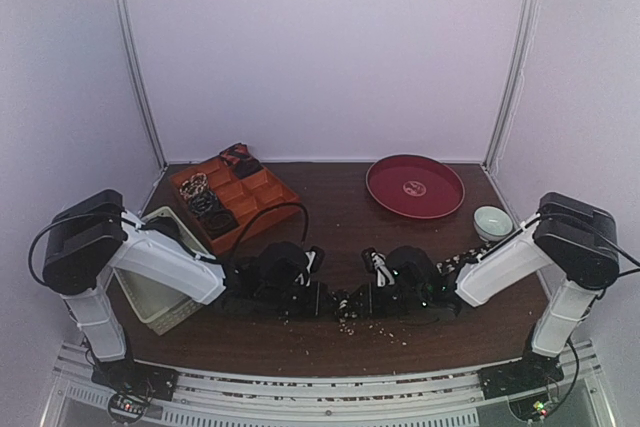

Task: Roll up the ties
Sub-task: Roll the tie at the center of the board.

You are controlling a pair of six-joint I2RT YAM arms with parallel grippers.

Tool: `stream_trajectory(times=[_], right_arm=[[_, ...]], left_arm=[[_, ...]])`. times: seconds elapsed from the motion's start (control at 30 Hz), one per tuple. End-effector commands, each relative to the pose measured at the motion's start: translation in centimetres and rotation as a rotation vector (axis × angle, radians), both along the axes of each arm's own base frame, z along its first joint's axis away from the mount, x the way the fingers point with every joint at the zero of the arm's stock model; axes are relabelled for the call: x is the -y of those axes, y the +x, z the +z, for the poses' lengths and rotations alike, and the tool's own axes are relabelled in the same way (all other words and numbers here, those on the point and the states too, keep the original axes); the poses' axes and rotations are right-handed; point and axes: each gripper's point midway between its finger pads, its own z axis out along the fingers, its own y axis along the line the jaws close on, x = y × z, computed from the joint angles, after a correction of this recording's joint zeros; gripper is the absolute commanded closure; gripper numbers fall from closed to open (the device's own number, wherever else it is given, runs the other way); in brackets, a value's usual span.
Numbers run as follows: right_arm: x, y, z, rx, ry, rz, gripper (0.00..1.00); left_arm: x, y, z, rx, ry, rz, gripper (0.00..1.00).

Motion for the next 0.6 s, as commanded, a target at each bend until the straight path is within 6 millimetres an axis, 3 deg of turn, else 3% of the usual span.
stream_trajectory(times=[0.0, 0.27, 0.57], right_arm=[[2.1, 0.5, -1.2, 0.005, -0.098, -0.043, 0.82], [1.9, 0.8, -0.3, 0.016, -0.065, -0.038, 0.85], [-0.9, -0.8, 0.2, -0.041, 0.010, 0.035, 0.91]], left_arm=[[0.7, 0.1, 1.0, 0.034, -0.021, -0.022, 0.97], [0.8, 0.4, 1.4, 0.058, 0.007, -0.030, 0.95], [0.4, 0.3, 2.1, 0.058, 0.002, -0.026, 0.97]])
